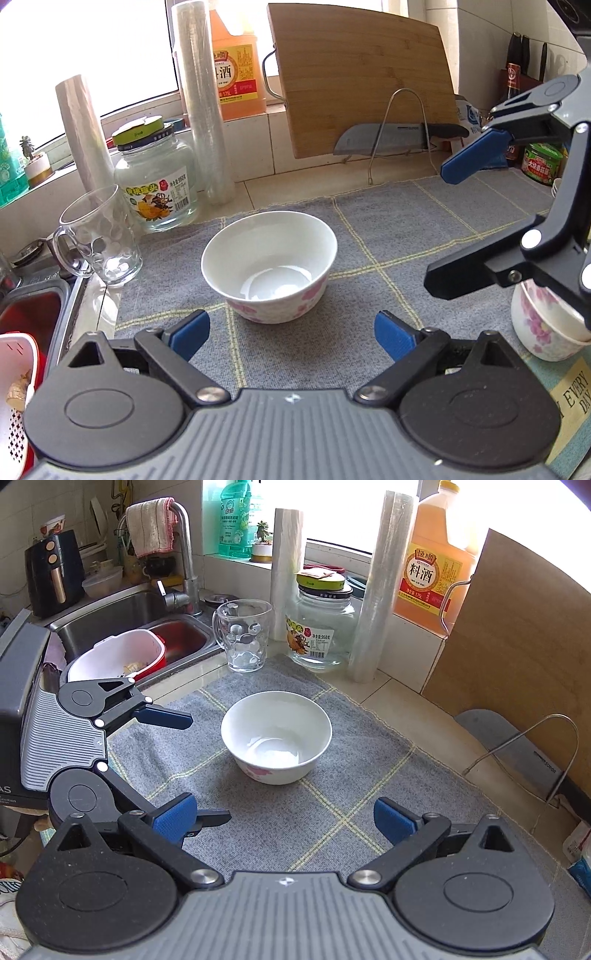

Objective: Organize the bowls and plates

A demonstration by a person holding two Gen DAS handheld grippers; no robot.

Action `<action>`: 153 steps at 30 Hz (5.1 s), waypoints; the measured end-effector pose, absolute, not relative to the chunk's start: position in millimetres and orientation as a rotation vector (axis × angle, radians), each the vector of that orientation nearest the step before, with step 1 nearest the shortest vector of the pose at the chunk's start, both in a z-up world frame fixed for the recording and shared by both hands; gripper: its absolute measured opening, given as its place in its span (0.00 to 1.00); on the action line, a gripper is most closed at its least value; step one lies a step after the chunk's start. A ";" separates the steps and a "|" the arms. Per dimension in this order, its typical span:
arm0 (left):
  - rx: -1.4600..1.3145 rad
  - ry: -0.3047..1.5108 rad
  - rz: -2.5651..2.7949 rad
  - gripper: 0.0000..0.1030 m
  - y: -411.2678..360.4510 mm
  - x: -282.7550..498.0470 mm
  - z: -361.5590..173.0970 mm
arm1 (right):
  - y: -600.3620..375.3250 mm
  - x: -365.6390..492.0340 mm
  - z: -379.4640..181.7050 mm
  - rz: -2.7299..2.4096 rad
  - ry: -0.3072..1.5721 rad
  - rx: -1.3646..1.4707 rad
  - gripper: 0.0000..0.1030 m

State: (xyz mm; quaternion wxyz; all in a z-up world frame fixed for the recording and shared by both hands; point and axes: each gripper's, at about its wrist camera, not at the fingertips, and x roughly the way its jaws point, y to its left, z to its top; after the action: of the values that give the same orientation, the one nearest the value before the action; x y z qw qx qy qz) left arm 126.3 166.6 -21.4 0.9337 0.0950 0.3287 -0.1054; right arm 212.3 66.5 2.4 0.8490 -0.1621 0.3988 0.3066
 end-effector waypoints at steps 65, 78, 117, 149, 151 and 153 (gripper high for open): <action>0.092 0.656 -0.245 0.91 182.8 179.1 -42.9 | 124.3 351.8 -68.2 0.818 1.053 -0.267 0.82; 0.096 0.640 -0.259 0.90 183.5 177.4 -44.6 | 125.1 352.1 -67.0 0.833 1.062 -0.228 0.78; 0.159 0.642 -0.382 0.90 148.1 121.6 4.5 | 77.6 277.7 -13.6 0.775 1.014 -0.146 0.77; 0.263 0.589 -0.675 0.90 55.0 72.1 31.4 | -36.8 171.2 27.6 0.527 0.979 -0.018 0.77; 0.261 0.591 -0.696 0.90 47.9 72.1 30.2 | -44.1 167.7 27.5 0.506 0.977 -0.007 0.77; 0.261 0.594 -0.716 0.90 41.4 72.6 28.5 | -51.8 164.5 26.8 0.483 0.981 0.002 0.77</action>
State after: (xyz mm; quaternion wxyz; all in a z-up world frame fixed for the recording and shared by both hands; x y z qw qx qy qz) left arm 72.6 41.4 28.5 0.8856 0.1257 0.2854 -0.3442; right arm 164.5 -51.8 26.8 0.8542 0.0011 0.4664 0.2298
